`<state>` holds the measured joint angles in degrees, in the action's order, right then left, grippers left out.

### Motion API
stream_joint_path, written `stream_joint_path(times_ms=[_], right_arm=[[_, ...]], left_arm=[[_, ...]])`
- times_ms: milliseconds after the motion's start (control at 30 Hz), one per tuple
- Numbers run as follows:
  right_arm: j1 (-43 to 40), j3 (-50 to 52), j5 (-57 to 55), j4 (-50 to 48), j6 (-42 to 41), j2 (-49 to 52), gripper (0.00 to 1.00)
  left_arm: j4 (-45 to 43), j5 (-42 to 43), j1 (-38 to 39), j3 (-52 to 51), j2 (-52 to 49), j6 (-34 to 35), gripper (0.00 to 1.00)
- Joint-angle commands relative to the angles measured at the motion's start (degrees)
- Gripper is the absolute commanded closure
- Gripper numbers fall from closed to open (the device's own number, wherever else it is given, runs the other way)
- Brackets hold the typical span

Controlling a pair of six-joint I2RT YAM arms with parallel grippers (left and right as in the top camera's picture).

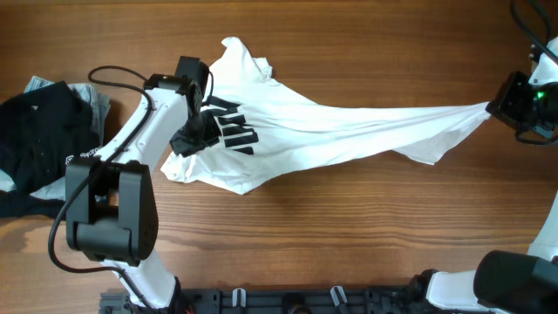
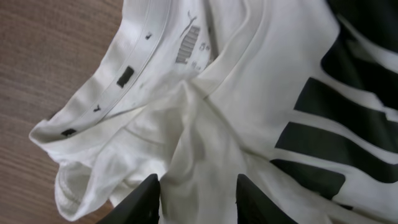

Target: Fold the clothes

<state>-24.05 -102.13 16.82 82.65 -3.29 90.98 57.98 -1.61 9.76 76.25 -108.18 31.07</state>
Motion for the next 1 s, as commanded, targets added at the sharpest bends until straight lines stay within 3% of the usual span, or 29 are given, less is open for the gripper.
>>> stream_joint_path(times_ms=[0,100,167,200,233,367,400,433,533,600,667,800,967], right_arm=[[0.2,0.26,-0.9,-0.35,0.74,0.74,0.96],[0.2,0.26,-0.9,-0.37,0.76,0.74,0.96],[0.2,0.26,-0.9,-0.35,0.74,0.74,0.96],[0.2,0.26,-0.9,-0.33,0.74,0.74,0.96],[0.2,0.26,-0.9,-0.31,0.74,0.74,0.96],[0.2,0.26,-0.9,-0.24,0.74,0.74,0.95],[0.2,0.26,-0.87,-0.2,0.74,0.74,0.96],[0.2,0.26,-0.87,-0.17,0.74,0.74,0.96],[0.2,0.26,-0.9,-0.35,0.74,0.74,0.96],[0.2,0.26,-0.9,-0.35,0.74,0.74,0.96],[0.2,0.26,-0.9,-0.35,0.76,0.74,0.96],[0.2,0.26,-0.85,-0.33,0.24,0.74,0.96],[0.2,0.13,0.24,0.13,0.24,0.68,0.96]], left_arm=[[1.01,-0.35,0.15,0.31,1.46,-0.61,0.6],[-0.7,-0.31,0.26,-1.75,1.42,-0.63,0.6],[-1.62,-0.31,0.26,-2.27,1.42,-0.66,0.76],[-1.66,-0.31,0.26,-2.27,1.42,-0.63,0.93],[-1.62,-0.02,0.26,-2.27,1.42,-0.63,0.96],[-1.09,0.52,0.26,-2.58,1.42,-0.66,0.96],[-0.92,0.52,0.26,-3.02,1.42,-0.66,0.88],[-0.63,0.52,0.26,-3.3,1.38,-0.66,0.71],[-0.52,0.55,0.26,-4.17,1.33,-0.63,0.65],[-0.52,0.57,0.26,-4.35,1.33,-0.63,0.75],[-0.52,1.38,0.26,-4.35,1.33,-0.66,0.96],[-0.04,5.07,0.13,-2.12,2.89,-5.38,0.96],[6.99,5.25,-0.48,12.44,13.44,-8.41,0.96]])
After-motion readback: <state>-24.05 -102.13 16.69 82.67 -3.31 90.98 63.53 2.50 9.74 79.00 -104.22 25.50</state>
